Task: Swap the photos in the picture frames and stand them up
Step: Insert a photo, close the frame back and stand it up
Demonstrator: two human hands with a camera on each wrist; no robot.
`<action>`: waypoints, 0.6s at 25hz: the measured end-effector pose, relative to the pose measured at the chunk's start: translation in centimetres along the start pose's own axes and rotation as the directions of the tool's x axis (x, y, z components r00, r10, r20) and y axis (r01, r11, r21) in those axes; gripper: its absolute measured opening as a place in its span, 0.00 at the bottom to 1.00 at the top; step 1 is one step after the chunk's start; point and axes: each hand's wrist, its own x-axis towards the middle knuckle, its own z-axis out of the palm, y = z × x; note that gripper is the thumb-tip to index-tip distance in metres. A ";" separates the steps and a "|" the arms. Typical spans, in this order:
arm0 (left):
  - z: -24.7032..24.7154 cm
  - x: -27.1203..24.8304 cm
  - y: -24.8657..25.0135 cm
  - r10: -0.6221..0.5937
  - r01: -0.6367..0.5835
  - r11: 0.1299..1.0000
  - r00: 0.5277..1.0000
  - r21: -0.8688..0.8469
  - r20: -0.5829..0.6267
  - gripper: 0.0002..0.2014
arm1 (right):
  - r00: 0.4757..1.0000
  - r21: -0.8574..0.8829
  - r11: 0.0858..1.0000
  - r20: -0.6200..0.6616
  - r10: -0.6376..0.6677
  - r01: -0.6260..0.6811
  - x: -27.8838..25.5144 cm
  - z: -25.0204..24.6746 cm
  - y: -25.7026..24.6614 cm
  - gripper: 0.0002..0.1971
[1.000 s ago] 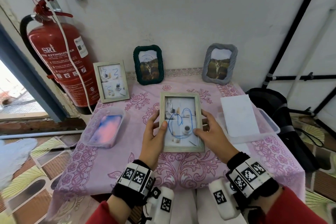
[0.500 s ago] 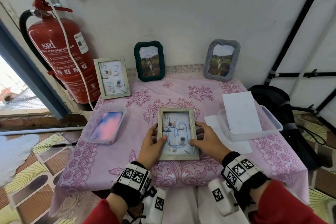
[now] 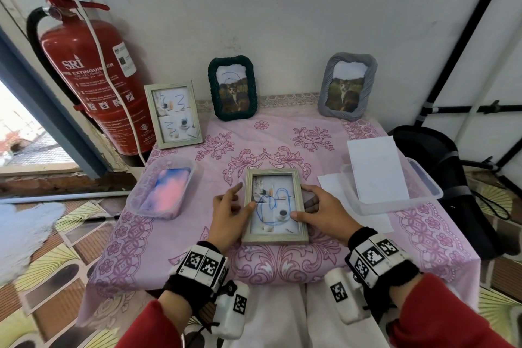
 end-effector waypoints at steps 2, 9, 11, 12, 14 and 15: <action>-1.6 0.4 0.7 0.088 -0.092 0.995 0.993 -0.043 -0.080 0.23 | 1.000 -0.008 1.000 0.002 -0.011 0.011 0.0 -0.1 0.2 0.39; -12.8 4.6 0.9 0.170 -0.093 0.954 0.950 0.283 -0.261 0.25 | 1.000 0.003 1.000 0.011 -0.005 0.005 0.5 -0.4 0.7 0.39; -14.9 5.3 -0.3 0.066 -0.012 0.874 0.993 0.485 -0.095 0.29 | 1.000 0.004 1.000 0.017 -0.005 0.005 0.6 -0.5 0.8 0.38; -15.4 5.4 -1.0 0.023 -0.009 0.826 1.000 0.564 -0.018 0.29 | 1.000 0.008 1.000 0.018 -0.004 0.004 0.6 -0.5 0.8 0.38; -15.7 5.8 -1.8 -0.027 -0.032 0.767 0.996 0.641 0.081 0.27 | 1.000 0.015 1.000 0.020 -0.002 0.001 0.6 -0.5 0.9 0.37; -15.7 5.9 -1.9 -0.034 -0.045 0.751 0.994 0.659 0.106 0.27 | 1.000 0.014 1.000 0.024 -0.003 0.003 0.7 -0.5 0.9 0.37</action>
